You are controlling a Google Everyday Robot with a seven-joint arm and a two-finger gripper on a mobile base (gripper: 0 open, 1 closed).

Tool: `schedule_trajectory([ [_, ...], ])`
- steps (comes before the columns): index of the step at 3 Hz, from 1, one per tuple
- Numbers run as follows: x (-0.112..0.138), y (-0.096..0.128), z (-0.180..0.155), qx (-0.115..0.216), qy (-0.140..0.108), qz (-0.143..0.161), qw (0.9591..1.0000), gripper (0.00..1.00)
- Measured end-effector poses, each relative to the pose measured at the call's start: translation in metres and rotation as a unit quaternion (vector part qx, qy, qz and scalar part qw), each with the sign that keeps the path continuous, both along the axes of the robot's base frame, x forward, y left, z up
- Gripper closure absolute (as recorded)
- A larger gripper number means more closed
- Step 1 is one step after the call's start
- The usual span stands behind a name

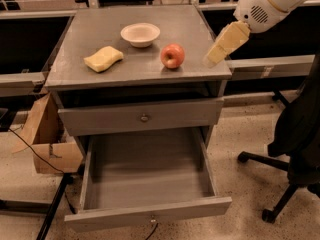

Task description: Place apple into middle drawer

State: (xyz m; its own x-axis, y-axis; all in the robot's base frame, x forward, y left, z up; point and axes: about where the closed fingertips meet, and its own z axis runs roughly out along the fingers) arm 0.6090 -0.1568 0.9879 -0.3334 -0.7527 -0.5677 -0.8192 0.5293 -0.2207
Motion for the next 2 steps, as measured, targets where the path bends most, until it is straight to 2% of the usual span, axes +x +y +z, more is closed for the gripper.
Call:
schedule_trajectory([
  [1,0.010,0.000,-0.011,0.029,-0.001,-0.025,0.9993,0.00],
  [2,0.035,0.012,-0.041,0.071,0.006,-0.054,0.9960,0.00],
])
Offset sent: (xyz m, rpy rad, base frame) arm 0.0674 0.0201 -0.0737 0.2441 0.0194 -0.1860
